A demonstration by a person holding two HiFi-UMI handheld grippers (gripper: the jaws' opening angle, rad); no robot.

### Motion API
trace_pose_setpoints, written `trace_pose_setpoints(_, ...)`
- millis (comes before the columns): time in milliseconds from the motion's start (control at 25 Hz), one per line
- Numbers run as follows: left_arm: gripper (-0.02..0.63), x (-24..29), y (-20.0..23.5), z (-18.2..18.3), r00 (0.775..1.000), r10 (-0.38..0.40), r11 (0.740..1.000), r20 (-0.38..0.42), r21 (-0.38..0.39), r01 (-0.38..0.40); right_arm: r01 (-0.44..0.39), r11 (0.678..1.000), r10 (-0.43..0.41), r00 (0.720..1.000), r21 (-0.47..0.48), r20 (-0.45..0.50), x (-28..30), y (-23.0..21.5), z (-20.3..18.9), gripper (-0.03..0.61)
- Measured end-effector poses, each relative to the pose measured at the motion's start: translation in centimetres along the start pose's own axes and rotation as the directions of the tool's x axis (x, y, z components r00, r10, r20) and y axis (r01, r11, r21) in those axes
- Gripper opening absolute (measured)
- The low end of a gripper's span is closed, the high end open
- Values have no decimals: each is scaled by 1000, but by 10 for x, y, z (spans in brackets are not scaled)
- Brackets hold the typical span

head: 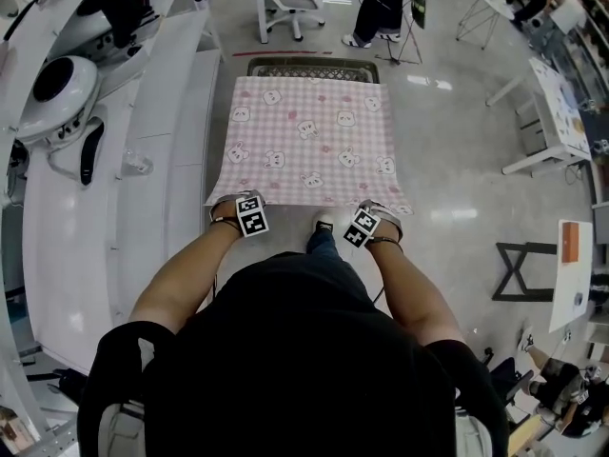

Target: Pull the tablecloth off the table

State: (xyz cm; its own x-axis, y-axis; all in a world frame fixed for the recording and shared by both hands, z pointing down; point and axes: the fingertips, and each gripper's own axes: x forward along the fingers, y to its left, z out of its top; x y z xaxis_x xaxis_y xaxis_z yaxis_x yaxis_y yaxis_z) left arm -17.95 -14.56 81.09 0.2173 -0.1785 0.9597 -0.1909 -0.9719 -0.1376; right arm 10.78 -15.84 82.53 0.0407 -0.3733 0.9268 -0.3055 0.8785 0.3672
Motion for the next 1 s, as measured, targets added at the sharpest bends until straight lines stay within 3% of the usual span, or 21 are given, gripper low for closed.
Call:
trace_pose_setpoints(520,3,-10,-66,-10,998,-54,997,15,-54,55,-42,999,43,999,29,-13,-25,61,-22,28)
trace_pose_setpoints(1000,3,-20,-117,5,998,-41,995,-39,-91,37,-88,996,87,995,25,43,-45,95,-55,28)
